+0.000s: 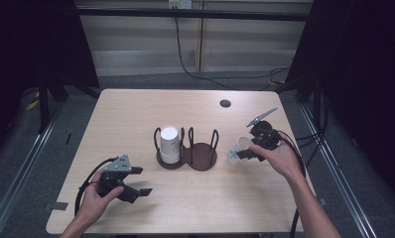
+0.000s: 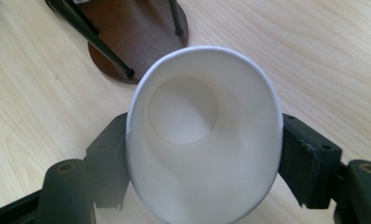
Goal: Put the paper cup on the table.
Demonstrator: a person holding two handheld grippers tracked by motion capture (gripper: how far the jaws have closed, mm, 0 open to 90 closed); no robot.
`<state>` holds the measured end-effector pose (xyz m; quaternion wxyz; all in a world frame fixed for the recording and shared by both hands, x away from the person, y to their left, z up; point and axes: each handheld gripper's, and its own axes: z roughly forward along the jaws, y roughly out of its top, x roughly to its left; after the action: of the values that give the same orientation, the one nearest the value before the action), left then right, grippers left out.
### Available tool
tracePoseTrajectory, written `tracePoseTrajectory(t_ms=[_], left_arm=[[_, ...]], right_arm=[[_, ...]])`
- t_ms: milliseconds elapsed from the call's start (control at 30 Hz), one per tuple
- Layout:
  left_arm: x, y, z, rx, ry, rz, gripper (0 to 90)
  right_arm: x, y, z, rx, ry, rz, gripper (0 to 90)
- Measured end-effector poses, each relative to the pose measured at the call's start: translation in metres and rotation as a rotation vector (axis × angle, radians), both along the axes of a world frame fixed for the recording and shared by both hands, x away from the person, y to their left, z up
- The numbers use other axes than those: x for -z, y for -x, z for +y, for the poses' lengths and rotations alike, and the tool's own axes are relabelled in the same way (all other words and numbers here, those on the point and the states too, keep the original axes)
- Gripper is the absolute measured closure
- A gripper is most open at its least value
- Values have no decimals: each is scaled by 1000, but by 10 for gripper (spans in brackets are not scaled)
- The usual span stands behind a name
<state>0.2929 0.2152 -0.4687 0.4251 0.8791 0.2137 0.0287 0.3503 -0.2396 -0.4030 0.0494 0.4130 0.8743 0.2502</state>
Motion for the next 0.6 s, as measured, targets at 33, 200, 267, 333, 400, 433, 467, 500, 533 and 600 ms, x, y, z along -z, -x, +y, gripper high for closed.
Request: tracePoseTrajectory(t_ms=[33,200,267,333,400,433,467,500,533,600], left_arm=[[0,0,0,0,0,1,160],[0,0,1,5,-1,1,160],[0,0,0,4,3,5,160],[0,0,1,4,-3,7,160],[1,1,0,4,2,10,160],[1,1,0,4,2,10,160],[1,0,0,6,-3,9,160],[1,0,1,11,-5,10,160],[1,0,1,13,-8,11,160],[1,0,0,12,-6,8,160]], right_arm=[[-1,-2,-1,-3,8,4,265],[-3,-7,-3,5,34,13,265],[-1,-10,-3,9,70,24,264],[-1,-10,-2,13,74,31,263],[-1,-11,-3,10,79,33,261],[1,-12,-3,10,88,35,261],[2,-12,-3,13,96,34,260],[3,-13,-2,20,110,42,260],[4,-13,-2,21,121,46,259],[6,-15,-2,20,137,50,259]])
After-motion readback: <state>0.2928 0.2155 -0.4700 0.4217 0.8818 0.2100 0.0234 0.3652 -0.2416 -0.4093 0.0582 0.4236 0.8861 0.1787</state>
